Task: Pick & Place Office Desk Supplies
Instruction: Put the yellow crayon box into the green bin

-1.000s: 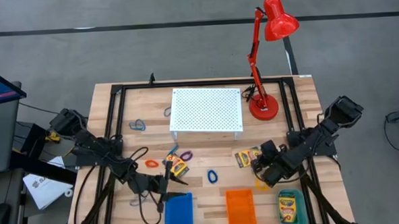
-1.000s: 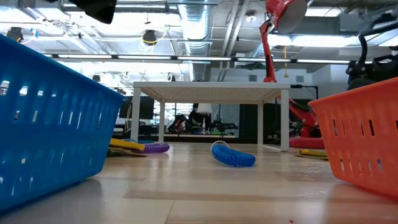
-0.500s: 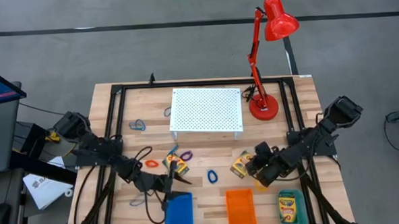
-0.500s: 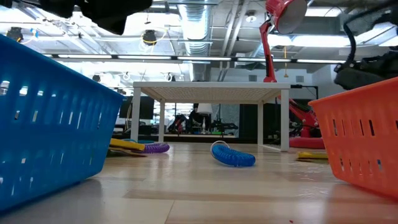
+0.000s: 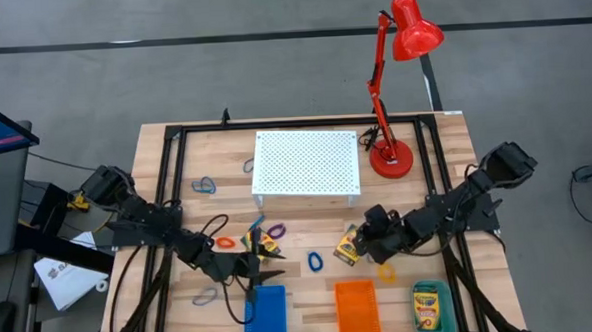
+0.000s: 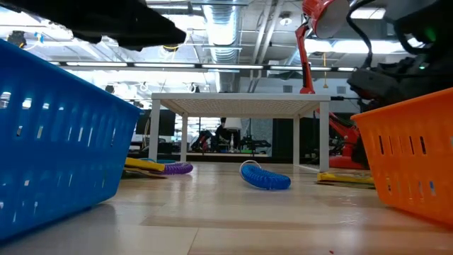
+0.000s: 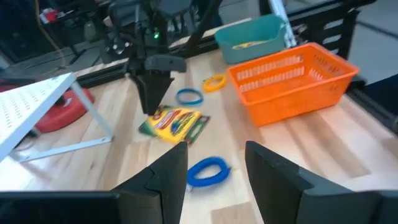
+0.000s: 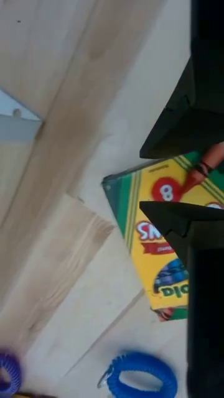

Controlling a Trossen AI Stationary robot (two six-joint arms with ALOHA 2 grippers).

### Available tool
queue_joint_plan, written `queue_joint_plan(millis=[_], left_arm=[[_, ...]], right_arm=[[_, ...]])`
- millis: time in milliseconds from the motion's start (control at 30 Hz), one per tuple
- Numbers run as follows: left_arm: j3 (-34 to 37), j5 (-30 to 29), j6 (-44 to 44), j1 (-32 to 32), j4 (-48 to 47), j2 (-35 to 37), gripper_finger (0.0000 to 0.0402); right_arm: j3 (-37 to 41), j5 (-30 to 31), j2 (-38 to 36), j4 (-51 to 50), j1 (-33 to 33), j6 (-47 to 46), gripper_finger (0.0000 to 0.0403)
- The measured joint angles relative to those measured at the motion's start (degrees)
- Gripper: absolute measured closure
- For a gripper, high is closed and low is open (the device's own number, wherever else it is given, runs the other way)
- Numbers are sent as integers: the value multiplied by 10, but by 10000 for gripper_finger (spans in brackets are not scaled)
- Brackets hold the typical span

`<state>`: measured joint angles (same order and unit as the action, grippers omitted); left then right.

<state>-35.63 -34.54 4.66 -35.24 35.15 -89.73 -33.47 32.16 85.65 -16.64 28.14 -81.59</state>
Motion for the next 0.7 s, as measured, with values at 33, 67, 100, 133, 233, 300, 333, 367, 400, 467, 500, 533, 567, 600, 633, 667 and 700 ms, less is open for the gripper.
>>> queue_joint_plan(millis=[33,67,100,133,233,300,333,367,400,467,500,533,567,600,633,667,700], left_arm=[[0,-1,0,0,-2,0,247],[0,-1,0,0,-3,0,247],[0,-1,1,0,-3,0,247],[0,-1,6,0,-3,0,247],[0,0,12,0,-3,0,247],[0,2,18,0,-3,0,247],[0,3,25,0,-1,-4,247],[-2,3,30,0,0,-9,247],[-5,3,37,0,-3,-14,247],[-17,2,45,0,-2,-31,247],[-25,3,56,1,0,-43,247],[-32,3,65,3,-1,-54,247],[-40,3,71,6,-3,-68,247],[-50,4,73,10,-6,-81,247],[-59,4,74,15,-10,-91,247],[-66,4,73,20,-18,-99,247],[-73,3,73,25,-30,-105,247]], right_arm=[[0,-1,0,0,-3,7,285],[0,-4,0,-1,-5,10,285],[0,-7,0,-2,-6,11,285],[0,-10,0,-6,-4,11,285],[0,-31,0,-16,5,3,285],[0,-47,0,-31,13,-15,285],[0,-49,-1,-37,17,-24,285],[-1,-49,-1,-45,22,-35,285],[-1,-49,-1,-53,28,-46,285],[-1,-49,-2,-67,37,-64,285],[-2,-49,-2,-70,41,-69,285],[-2,-49,-2,-69,44,-73,285],[-2,-49,-2,-67,46,-74,285],[-2,-51,-2,-62,47,-74,285],[-1,-54,-2,-54,48,-73,285],[-1,-57,-1,-44,47,-68,285],[0,-61,-1,-34,43,-60,285]])
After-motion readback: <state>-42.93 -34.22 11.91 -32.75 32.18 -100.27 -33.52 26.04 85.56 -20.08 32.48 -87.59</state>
